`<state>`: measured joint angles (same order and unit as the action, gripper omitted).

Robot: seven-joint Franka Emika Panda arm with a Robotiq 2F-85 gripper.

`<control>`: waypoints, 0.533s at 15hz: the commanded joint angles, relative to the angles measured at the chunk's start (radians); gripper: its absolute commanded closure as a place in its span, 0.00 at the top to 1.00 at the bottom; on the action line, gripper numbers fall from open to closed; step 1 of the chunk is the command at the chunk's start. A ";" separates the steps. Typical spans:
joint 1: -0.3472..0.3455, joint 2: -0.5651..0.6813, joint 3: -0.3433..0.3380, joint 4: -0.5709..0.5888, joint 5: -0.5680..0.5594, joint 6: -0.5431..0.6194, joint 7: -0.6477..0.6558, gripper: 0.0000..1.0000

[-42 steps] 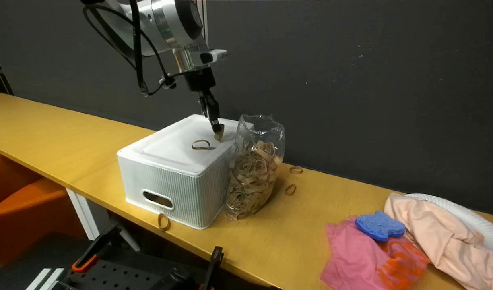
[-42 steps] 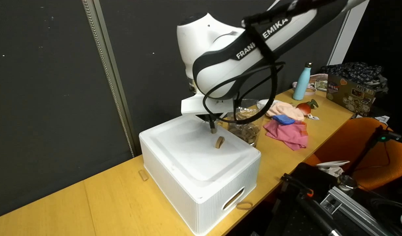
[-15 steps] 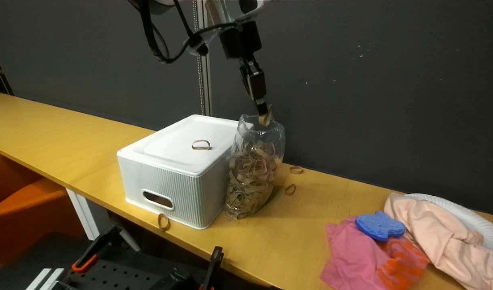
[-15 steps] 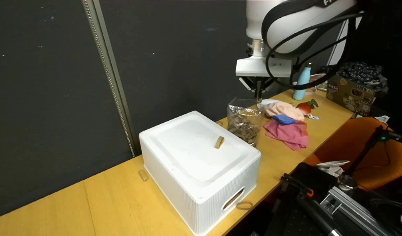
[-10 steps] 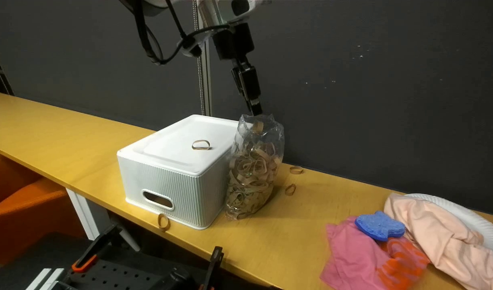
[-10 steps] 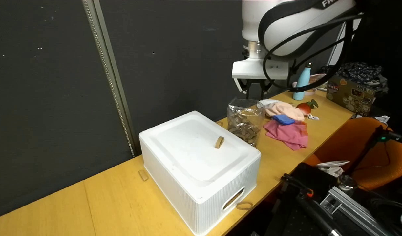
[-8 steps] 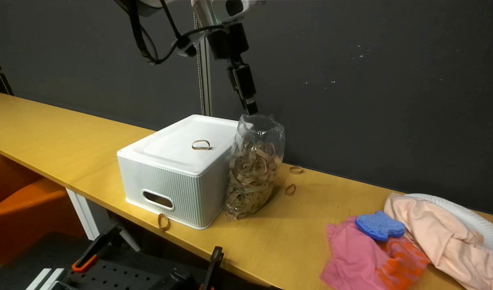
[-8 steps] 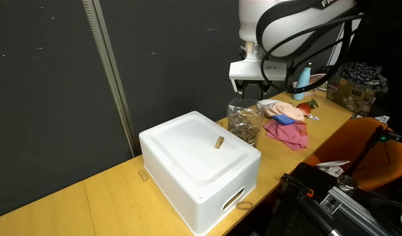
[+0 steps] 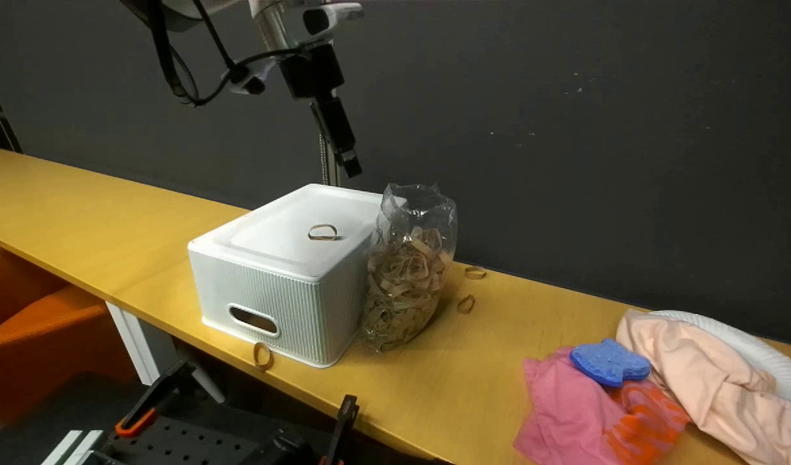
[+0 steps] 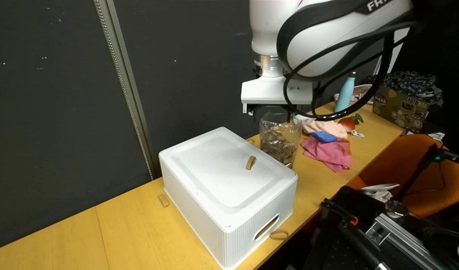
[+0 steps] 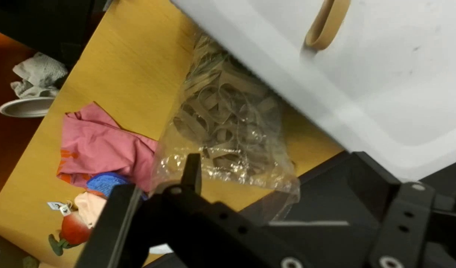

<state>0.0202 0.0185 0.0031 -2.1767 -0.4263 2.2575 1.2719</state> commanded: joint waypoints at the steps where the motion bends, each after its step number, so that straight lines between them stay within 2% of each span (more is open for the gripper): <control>1: 0.017 0.031 0.016 -0.014 0.005 0.028 0.041 1.00; 8: 0.034 0.186 -0.005 0.036 0.005 0.092 0.055 1.00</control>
<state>0.0429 0.1292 0.0116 -2.1901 -0.4261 2.3231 1.3213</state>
